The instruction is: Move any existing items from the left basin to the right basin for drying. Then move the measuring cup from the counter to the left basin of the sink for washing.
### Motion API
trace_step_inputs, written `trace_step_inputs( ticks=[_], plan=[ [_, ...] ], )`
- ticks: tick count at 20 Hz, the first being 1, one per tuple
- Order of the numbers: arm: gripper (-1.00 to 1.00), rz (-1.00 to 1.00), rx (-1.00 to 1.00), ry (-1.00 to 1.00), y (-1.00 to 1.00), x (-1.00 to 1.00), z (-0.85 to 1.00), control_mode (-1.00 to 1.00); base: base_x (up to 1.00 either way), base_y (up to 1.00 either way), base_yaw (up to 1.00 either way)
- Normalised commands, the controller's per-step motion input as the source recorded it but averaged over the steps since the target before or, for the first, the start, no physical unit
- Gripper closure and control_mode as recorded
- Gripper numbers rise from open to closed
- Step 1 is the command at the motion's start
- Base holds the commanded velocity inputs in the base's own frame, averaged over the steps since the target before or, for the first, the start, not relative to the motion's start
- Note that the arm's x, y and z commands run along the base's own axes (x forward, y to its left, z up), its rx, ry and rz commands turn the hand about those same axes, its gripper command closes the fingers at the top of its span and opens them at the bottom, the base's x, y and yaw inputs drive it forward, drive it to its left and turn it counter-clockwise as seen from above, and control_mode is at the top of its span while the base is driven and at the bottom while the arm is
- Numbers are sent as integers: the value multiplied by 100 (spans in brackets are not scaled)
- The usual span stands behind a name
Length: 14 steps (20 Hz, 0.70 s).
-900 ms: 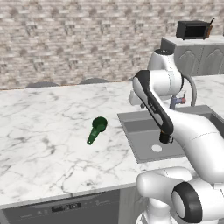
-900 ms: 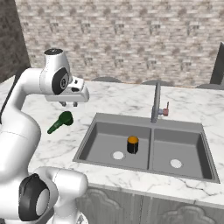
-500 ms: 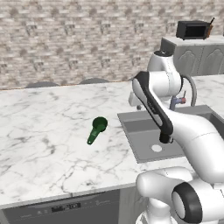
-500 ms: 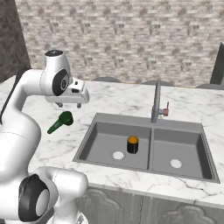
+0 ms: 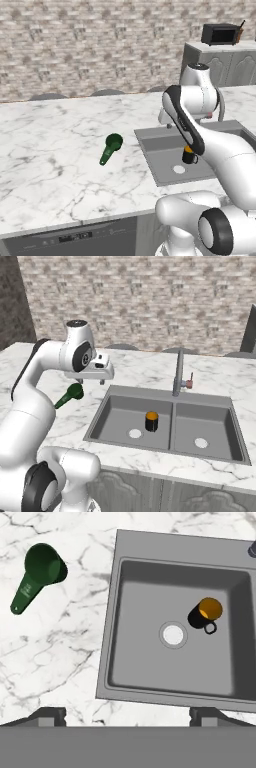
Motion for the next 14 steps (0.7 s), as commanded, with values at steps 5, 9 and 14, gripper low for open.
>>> trace_step_inputs(
  ticks=[5, 9, 14],
  plan=[
    [-100, 0, 0, 0, -33, 0, -14, -100, 0, 0, 0],
    [-100, 0, 0, 1, -27, 1, -12, -100, 0, 0, 0],
    [-100, 0, 0, 3, -33, 1, -17, -100, 0, 0, 0]
  ],
)
